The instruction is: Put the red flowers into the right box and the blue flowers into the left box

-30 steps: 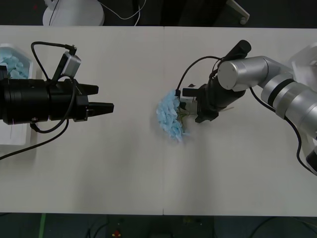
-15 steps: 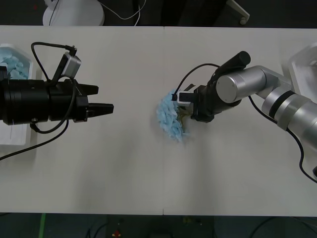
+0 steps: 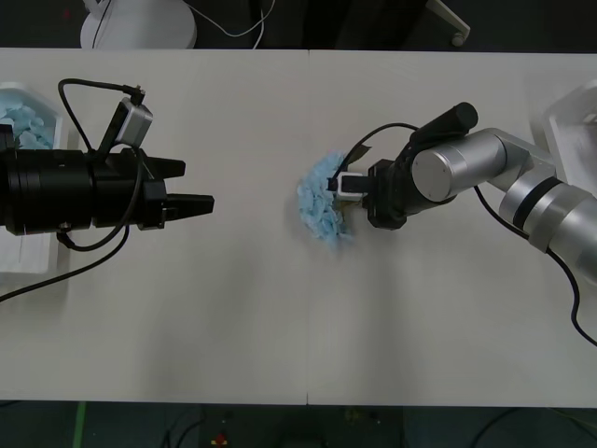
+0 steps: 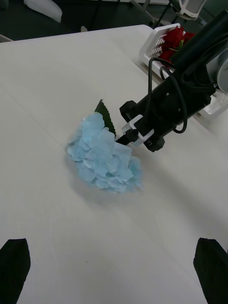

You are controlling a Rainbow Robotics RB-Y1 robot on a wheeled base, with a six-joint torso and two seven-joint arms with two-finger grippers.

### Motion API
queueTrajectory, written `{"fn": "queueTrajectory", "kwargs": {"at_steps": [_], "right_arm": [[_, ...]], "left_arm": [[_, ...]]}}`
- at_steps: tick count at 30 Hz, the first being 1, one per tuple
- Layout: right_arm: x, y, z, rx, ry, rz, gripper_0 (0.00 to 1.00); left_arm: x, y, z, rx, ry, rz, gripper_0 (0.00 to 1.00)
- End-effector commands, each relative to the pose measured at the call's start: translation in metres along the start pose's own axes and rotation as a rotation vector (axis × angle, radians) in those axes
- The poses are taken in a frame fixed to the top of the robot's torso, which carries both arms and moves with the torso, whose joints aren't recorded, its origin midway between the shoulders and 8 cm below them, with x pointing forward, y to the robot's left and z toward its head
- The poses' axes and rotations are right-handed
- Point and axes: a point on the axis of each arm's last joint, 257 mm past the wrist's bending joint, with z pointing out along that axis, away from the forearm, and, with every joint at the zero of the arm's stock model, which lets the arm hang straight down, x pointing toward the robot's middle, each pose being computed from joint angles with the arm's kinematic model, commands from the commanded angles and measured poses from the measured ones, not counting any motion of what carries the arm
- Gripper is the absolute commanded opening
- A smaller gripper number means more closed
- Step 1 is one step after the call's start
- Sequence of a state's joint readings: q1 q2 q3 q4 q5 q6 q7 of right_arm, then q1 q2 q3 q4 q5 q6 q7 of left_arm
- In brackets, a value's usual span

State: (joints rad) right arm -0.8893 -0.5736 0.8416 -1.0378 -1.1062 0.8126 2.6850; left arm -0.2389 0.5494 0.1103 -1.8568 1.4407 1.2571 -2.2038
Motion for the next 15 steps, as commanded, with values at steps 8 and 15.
{"fn": "queueTrajectory", "kwargs": {"at_steps": [8,15], "right_arm": [[-0.082,-0.026,-0.073,-0.036,-0.298,0.118,0.00],[-0.135,-0.068,-0.138,-0.034,-0.502,0.231,0.00]], "left_arm": [[-0.008,0.001,-0.007,-0.026,-0.034,0.085,1.00],[-0.009,0.001,-0.007,-0.026,-0.038,0.084,1.00]]}}
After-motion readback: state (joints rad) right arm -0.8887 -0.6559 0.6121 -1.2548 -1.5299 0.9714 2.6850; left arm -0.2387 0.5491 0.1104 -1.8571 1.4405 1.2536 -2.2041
